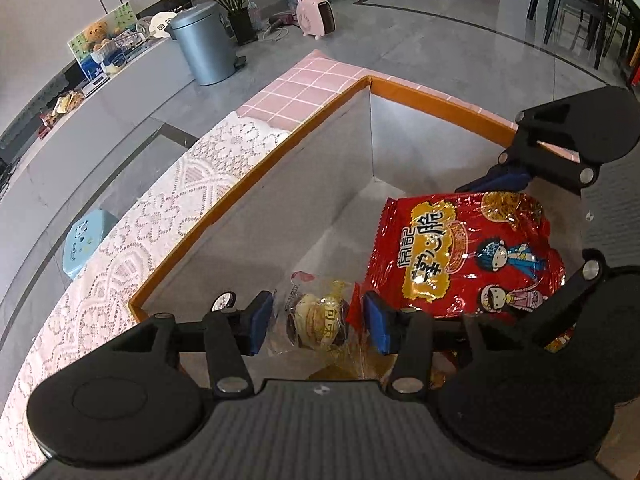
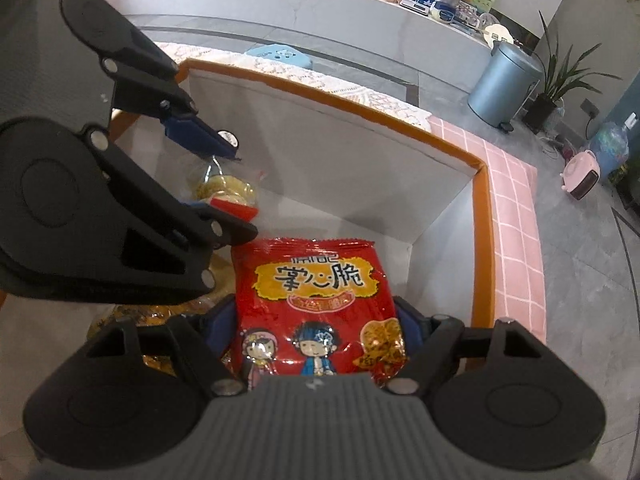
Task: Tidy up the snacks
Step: 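Carry both packets over the orange box and open both grippers to drop them, then move both tools back over the snacks on the table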
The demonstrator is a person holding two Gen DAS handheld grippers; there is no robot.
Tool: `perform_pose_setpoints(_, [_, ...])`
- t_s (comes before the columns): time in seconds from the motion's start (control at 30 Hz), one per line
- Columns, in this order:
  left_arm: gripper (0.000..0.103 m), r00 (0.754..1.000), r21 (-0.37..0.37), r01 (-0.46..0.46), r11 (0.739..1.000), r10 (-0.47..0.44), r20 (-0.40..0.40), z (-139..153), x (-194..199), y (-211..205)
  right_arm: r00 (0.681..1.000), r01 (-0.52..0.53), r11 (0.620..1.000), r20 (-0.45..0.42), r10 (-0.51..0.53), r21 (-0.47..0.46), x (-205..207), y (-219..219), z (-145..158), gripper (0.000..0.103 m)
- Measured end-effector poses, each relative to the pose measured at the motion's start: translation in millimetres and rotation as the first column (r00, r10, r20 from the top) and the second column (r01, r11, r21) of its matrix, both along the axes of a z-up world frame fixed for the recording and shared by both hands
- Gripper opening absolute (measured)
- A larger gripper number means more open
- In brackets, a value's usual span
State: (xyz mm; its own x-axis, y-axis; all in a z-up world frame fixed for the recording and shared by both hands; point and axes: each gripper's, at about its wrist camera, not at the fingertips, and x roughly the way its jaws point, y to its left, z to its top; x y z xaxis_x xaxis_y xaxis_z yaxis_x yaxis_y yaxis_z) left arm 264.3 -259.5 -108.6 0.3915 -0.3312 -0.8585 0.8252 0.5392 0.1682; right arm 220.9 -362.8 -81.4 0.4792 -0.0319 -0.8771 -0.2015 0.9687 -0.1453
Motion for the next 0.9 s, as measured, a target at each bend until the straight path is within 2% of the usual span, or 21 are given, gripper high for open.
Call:
perform_pose_setpoints(0.07, [0.063,1.000,-0.011,-0.010,1.000,0.010,-0.015,-0.4,1.8,1.9,1.000,-0.006,1.000,-0.004,0.006,-0.001,1.6,0.9,-0.6,0.078])
perform_pose_setpoints(0.27, [0.065,1.000,-0.031,-0.017,0.999,0.017,-0.015,8.6,-0.1,5.6,1.000,-0.010,1.000,-0.023,0.010,-0.018,4.5,-0.3,0.1,0.080])
perform_pose_setpoints(0.37, [0.069,1.000,-0.043,-0.023,0.999,0.022,-0.013,15.8,-2.7,8.0,1.000,0.014,1.000,-0.022,-0.014,0.003,3.2,-3.9,4.8,0.084])
perform_pose_setpoints(0.57, [0.070,0.999,-0.082,-0.053,0.995,0.053,-0.009,36.2,-10.5,18.9,0.998,0.059,0.997,-0.039,-0.057,0.047,-2.0,-9.7,19.3,0.086])
perform_pose_setpoints(0.77, [0.070,0.991,-0.133,-0.122,0.984,0.128,0.038,65.3,-28.6,37.2,0.996,0.085,0.992,0.020,-0.087,0.095,-20.2,-1.2,45.8,0.086])
perform_pose_setpoints(0.9, [0.070,0.978,-0.185,-0.184,0.965,0.198,0.064,89.4,-45.0,59.8,0.993,0.090,0.989,0.063,-0.098,0.120,-34.2,10.6,62.8,0.086])
